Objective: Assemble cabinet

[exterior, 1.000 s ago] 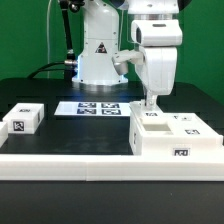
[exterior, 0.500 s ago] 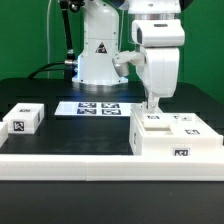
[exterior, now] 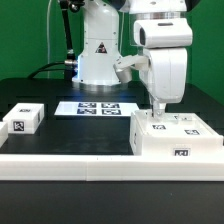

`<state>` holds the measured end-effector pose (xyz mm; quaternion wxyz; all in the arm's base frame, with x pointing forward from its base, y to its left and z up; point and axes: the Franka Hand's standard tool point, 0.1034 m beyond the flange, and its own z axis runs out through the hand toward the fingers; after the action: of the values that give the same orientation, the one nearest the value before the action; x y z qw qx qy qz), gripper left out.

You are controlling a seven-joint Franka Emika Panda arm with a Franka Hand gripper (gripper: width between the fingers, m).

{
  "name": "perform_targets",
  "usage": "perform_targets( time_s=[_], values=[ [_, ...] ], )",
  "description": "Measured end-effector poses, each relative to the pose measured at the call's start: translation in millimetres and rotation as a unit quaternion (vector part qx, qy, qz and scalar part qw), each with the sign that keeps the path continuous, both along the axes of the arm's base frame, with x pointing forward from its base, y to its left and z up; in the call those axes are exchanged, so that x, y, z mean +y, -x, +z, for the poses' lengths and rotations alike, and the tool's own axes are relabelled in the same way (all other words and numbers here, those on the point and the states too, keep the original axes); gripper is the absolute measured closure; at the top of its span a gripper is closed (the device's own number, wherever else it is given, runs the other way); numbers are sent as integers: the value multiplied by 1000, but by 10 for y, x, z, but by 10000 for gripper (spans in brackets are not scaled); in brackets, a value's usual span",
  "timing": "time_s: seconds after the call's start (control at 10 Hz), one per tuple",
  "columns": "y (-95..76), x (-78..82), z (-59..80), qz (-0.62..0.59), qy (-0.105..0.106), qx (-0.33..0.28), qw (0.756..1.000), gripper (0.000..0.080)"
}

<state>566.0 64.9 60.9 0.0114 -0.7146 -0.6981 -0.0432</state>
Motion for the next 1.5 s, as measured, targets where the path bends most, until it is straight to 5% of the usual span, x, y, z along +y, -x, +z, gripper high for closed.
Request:
perform_targets(
  time_s=[0.6, 0.9, 1.0, 1.2, 1.5],
  values=[
    [-98, -4, -1, 1, -2, -7, 1000, 729],
    [-94, -4, -8, 1, -2, -6, 1000, 365],
    [-93, -4, -9, 1, -2, -6, 1000, 365],
    [-92, -4, -11, 1, -2, -6, 1000, 58],
    [-15, -8, 44, -26, -1, -5, 1000, 3]
  ],
)
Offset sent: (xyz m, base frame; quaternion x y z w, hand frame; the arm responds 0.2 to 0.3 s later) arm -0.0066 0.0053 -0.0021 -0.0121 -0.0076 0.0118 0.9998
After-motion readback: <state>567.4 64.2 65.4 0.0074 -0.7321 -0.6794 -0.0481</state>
